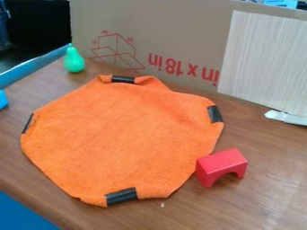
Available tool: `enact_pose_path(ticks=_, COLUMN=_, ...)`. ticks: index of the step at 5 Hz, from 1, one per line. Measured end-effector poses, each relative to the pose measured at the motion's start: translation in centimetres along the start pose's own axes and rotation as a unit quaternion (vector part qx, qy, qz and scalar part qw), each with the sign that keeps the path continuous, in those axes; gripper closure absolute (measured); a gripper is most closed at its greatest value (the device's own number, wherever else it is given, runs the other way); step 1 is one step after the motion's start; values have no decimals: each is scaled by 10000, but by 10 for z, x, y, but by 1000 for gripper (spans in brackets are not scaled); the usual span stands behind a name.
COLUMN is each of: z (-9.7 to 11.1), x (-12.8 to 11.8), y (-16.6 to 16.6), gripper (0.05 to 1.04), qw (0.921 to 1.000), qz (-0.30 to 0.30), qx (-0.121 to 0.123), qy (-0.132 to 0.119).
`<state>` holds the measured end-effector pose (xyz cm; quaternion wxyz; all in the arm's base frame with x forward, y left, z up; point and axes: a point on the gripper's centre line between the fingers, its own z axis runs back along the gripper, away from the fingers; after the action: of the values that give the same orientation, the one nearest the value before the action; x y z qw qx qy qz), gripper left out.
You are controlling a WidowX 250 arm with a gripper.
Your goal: Placed the green object to the top left edge of cloth
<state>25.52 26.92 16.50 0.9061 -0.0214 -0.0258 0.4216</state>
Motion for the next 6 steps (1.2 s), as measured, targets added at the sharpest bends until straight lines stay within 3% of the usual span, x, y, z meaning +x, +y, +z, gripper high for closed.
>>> enact_pose_path(ticks=1, z=-15, x=1, y=0, gripper=83, qw=9998, qz=28, qx=8, qy=207)
enact_pose_path(ticks=3, z=-41, x=27, y=-37, gripper=83, qw=9999, qz=48, qx=13, qy=88)
enact_pose_path(ticks=4, z=-48, x=42, y=-60, gripper=83, qw=9996, qz=-72, qx=-224, qy=-184)
enact_pose_path(ticks=6, z=-48, x=68, y=-90, gripper=83, qw=9909, qz=97, qx=-867, qy=-1020)
